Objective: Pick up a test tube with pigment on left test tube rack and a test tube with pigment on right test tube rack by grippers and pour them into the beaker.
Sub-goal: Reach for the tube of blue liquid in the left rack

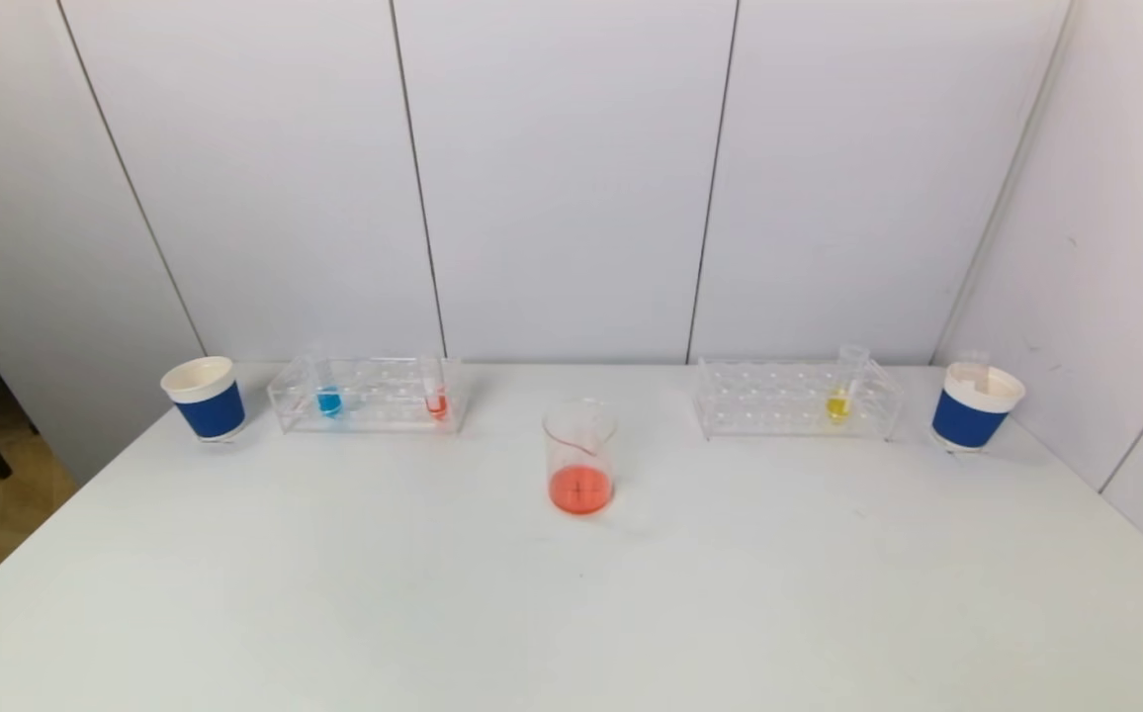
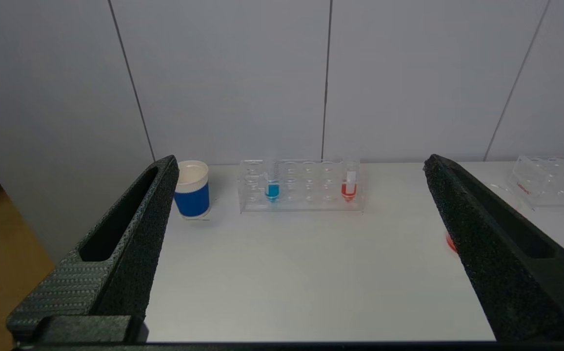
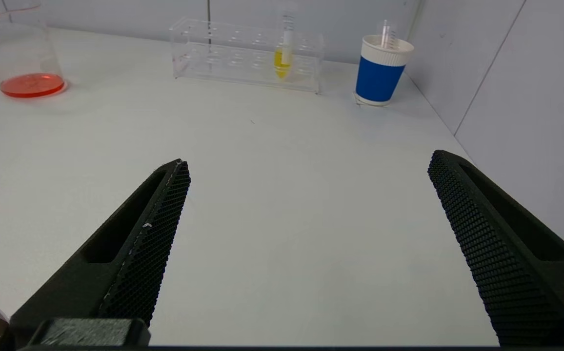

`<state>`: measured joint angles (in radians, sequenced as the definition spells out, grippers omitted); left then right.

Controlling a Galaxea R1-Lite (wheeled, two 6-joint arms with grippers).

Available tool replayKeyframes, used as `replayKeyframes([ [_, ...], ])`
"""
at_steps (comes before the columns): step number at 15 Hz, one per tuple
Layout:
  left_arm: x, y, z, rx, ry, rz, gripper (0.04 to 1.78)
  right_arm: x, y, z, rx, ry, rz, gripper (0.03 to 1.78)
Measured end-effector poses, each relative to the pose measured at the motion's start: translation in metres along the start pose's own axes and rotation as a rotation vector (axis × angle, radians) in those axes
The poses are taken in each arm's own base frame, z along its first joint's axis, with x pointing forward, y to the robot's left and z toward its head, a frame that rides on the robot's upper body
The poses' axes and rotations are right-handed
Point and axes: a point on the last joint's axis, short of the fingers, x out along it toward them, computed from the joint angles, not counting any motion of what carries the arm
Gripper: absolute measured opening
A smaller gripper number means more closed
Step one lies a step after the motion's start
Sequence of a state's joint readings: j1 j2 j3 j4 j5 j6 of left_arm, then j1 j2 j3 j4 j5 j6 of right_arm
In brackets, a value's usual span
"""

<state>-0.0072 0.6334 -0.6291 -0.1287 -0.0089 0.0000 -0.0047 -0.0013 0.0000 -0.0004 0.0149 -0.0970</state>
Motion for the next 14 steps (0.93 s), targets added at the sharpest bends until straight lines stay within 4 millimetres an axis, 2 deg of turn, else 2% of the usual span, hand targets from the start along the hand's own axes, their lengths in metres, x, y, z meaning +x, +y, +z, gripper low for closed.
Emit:
replayKeyframes([
  [3,0.052,0.001,0.005,-0.001,0.031,0.002,1.76,0.000,0.000,0.000,0.000,0.000,0.000,1.77],
  [7,0.120,0.002,-0.007,-0.003,0.050,0.016,1.76,0.000,0.000,0.000,0.000,0.000,0.000,1.77],
  [11,0.175,0.004,-0.035,-0.003,0.087,0.038,1.76,0.000,0.000,0.000,0.000,0.000,0.000,1.77],
  [14,0.207,0.008,-0.062,-0.009,0.118,0.003,1.76,0.000,0.000,0.000,0.000,0.000,0.000,1.77],
])
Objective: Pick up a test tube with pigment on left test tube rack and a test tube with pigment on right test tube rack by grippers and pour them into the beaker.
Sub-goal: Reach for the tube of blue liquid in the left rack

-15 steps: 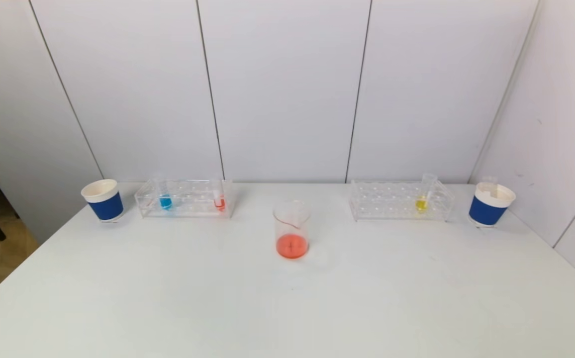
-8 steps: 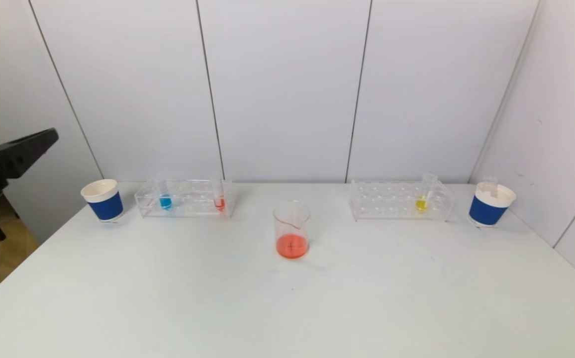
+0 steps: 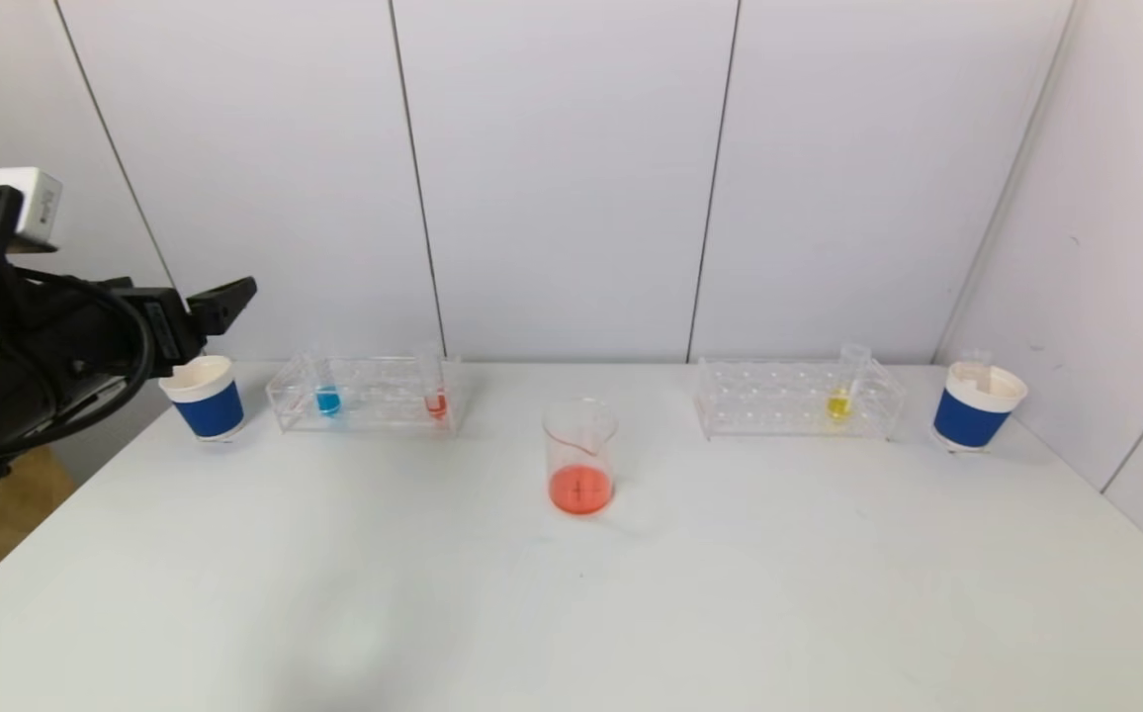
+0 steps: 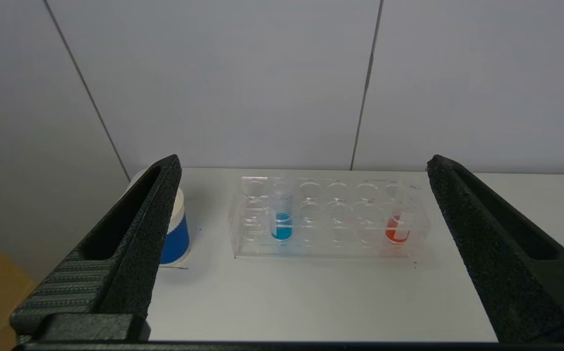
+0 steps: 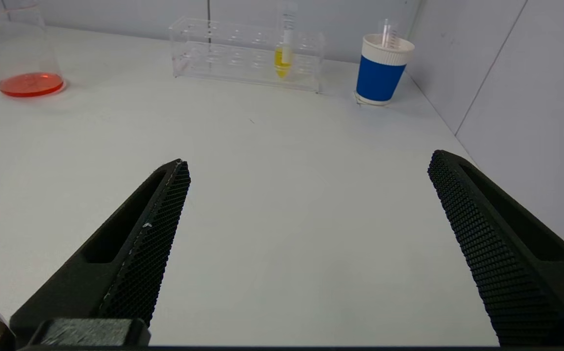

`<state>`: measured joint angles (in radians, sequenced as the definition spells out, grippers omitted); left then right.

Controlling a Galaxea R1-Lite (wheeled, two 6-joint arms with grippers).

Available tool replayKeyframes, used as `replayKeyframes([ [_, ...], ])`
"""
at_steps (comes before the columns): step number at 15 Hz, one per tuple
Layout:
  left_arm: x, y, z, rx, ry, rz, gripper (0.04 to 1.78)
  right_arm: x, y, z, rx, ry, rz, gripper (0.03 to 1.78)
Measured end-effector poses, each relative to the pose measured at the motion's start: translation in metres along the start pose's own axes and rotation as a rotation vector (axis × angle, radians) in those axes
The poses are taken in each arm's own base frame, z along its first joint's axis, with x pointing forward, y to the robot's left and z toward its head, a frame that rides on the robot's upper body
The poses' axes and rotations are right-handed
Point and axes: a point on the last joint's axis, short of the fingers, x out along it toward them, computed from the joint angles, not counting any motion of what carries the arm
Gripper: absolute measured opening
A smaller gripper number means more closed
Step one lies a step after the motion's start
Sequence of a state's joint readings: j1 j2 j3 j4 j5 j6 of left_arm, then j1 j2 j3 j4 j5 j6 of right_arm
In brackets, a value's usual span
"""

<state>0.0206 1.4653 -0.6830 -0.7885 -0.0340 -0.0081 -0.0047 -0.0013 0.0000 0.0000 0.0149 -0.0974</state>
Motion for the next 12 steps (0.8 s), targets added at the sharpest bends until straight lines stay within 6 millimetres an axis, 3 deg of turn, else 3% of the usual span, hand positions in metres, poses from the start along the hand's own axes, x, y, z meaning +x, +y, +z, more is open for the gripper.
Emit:
replayKeyframes([
  [12,0.085,0.034,-0.113,0.004,-0.019,-0.123,1.76,0.000,0.000,0.000,0.000,0.000,0.000,1.77],
])
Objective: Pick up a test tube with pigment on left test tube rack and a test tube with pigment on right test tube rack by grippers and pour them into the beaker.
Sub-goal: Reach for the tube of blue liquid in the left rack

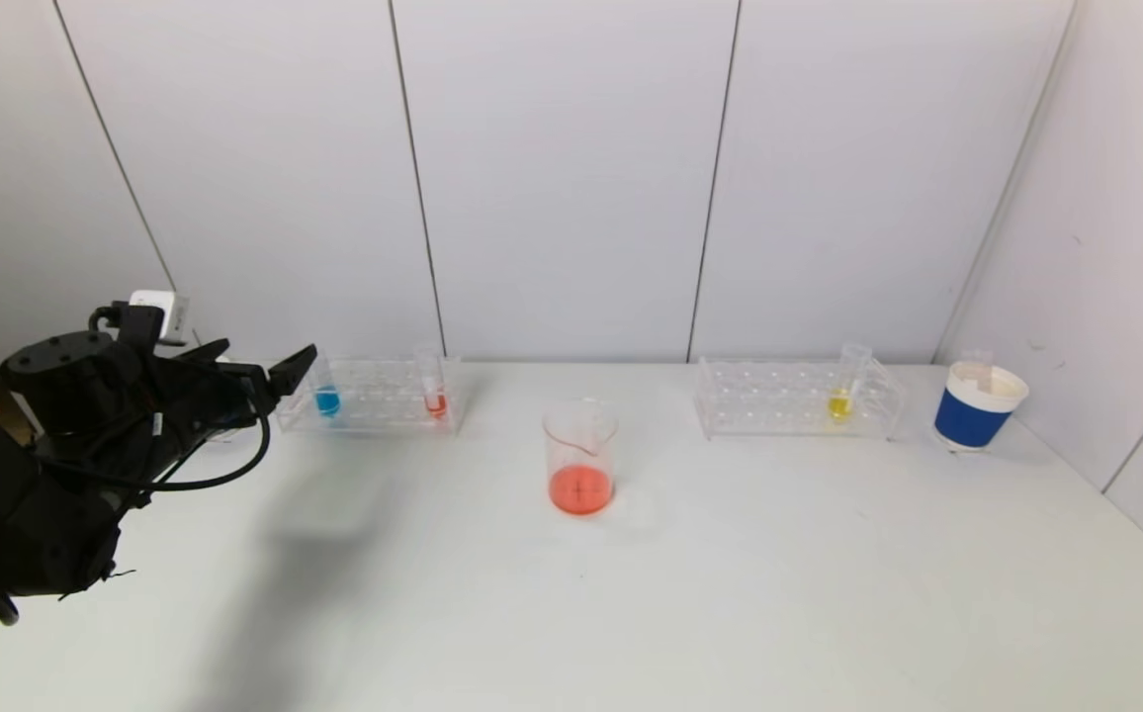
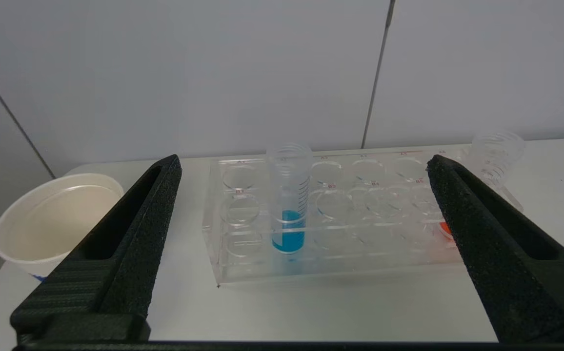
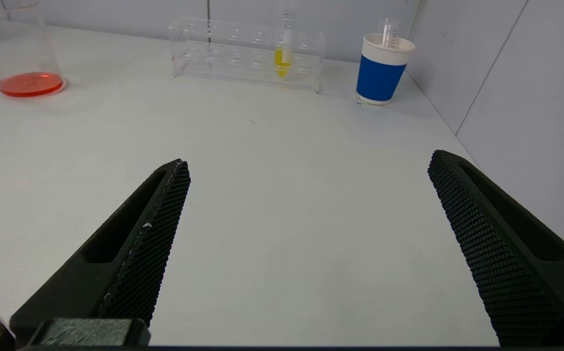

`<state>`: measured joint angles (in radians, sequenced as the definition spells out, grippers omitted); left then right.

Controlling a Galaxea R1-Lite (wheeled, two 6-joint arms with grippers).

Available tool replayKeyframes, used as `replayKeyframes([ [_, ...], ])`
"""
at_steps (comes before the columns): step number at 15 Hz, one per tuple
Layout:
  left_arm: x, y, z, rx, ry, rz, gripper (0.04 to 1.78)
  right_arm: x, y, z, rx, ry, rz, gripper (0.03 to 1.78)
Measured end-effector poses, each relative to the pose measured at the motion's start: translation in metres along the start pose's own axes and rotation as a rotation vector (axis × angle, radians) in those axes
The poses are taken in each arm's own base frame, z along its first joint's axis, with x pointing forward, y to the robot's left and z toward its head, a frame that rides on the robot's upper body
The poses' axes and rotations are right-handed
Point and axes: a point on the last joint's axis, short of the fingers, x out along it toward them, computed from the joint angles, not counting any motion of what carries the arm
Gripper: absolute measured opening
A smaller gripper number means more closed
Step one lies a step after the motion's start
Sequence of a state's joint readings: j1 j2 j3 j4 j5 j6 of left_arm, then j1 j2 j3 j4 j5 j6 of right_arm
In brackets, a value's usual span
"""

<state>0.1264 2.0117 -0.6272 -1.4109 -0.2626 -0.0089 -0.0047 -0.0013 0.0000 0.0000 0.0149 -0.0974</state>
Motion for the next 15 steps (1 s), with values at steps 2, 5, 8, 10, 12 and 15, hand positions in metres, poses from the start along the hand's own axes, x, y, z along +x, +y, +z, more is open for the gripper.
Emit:
replayKeyframes([
  [2,0.003,0.008,-0.014,-0.005,0.011,-0.049,1.76,0.000,0.000,0.000,0.000,0.000,0.000,1.77],
  [5,0.003,0.023,-0.028,-0.018,0.044,-0.100,1.76,0.000,0.000,0.000,0.000,0.000,0.000,1.77],
  [8,0.007,0.032,-0.037,-0.016,0.062,-0.083,1.76,0.000,0.000,0.000,0.000,0.000,0.000,1.77],
  [10,0.011,0.035,-0.043,-0.020,0.072,-0.077,1.76,0.000,0.000,0.000,0.000,0.000,0.000,1.77],
  [12,0.014,0.037,-0.047,-0.023,0.079,-0.078,1.76,0.000,0.000,0.000,0.000,0.000,0.000,1.77],
  [15,0.022,0.040,-0.051,-0.019,0.070,-0.078,1.76,0.000,0.000,0.000,0.000,0.000,0.000,1.77],
])
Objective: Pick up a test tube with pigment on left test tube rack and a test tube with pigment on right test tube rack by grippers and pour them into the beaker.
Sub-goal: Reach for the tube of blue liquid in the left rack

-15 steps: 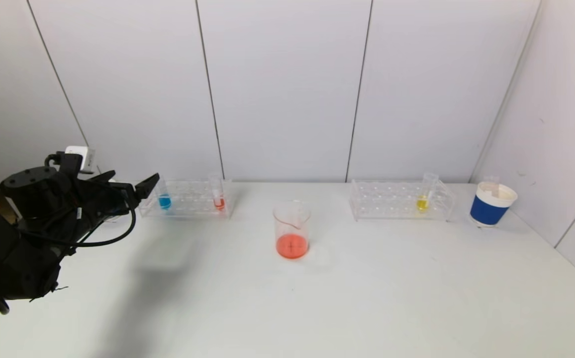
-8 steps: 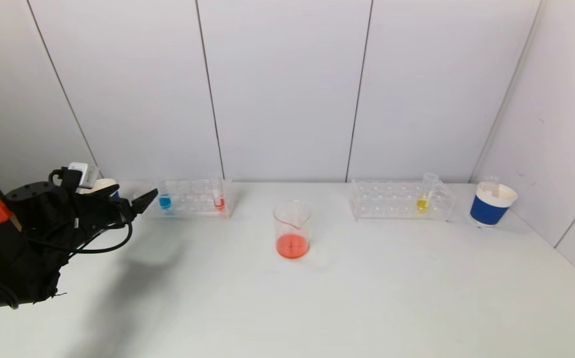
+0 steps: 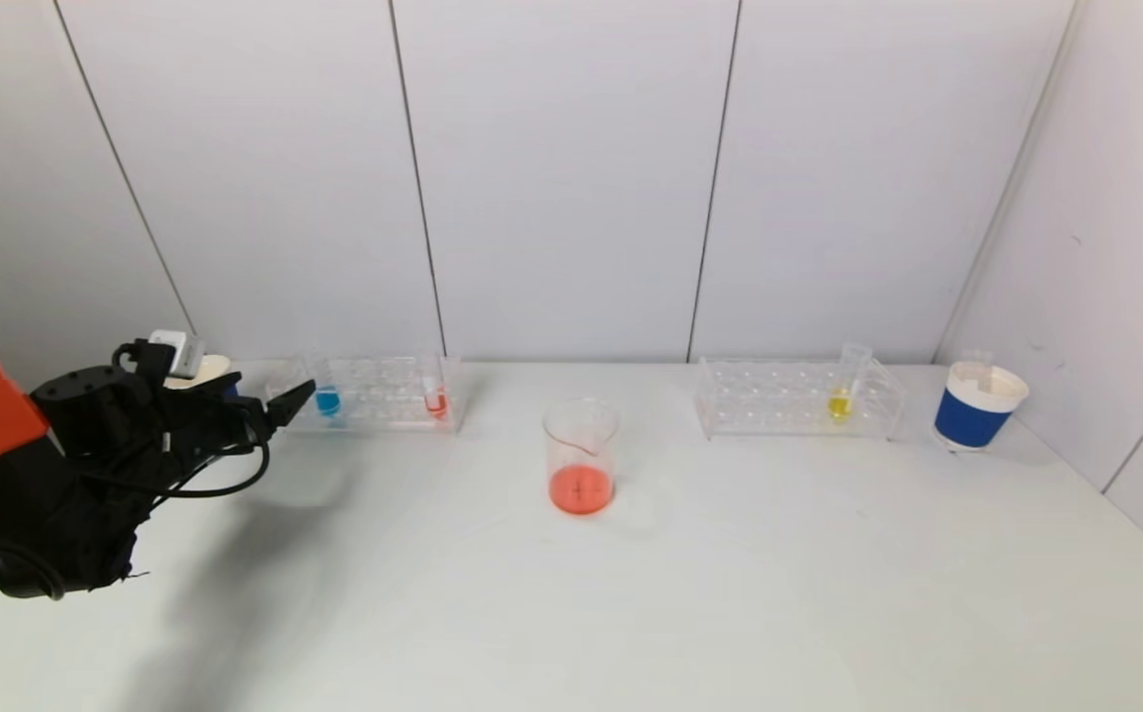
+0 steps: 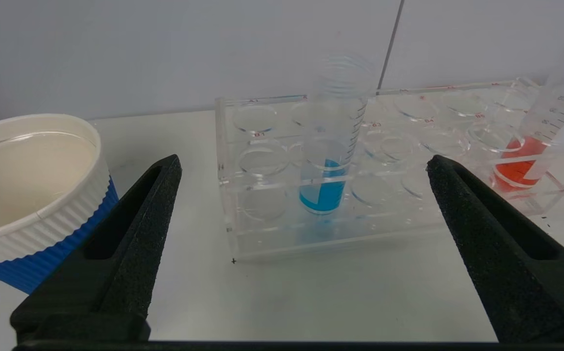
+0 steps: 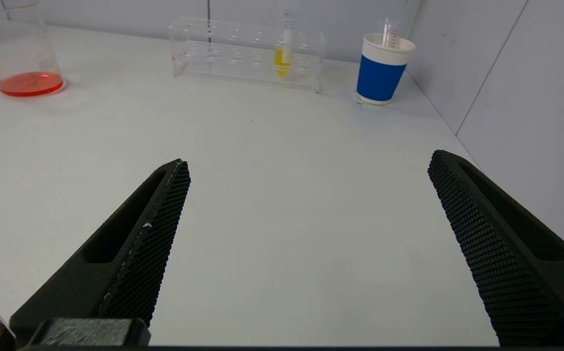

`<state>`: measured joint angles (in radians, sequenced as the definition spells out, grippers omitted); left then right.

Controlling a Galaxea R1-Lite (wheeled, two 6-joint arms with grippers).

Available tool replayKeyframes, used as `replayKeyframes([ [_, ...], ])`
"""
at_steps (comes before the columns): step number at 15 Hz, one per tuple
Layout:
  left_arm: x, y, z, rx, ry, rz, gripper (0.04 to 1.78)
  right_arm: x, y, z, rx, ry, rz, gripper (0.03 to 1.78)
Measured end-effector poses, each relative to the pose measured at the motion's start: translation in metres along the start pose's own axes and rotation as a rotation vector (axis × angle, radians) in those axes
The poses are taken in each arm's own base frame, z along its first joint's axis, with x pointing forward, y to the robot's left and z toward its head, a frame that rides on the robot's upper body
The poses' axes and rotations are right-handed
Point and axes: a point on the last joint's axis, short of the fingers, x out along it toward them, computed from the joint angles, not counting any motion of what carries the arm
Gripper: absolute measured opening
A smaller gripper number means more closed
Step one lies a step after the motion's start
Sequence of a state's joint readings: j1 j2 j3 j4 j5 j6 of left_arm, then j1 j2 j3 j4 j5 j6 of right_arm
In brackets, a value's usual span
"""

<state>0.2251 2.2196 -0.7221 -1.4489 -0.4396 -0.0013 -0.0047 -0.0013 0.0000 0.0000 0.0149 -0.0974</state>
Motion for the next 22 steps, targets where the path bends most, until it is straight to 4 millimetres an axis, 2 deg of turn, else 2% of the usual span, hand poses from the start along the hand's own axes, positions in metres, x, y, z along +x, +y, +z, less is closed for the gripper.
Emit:
replayKeyframes([
  [9,0.022,0.008,-0.001,0.012,0.001,-0.007,1.76,0.000,0.000,0.000,0.000,0.000,0.000,1.77],
  [17,0.037,0.001,0.003,0.028,0.012,-0.034,1.76,0.000,0.000,0.000,0.000,0.000,0.000,1.77],
  [22,0.047,0.003,0.002,0.034,0.020,-0.034,1.76,0.000,0.000,0.000,0.000,0.000,0.000,1.77],
])
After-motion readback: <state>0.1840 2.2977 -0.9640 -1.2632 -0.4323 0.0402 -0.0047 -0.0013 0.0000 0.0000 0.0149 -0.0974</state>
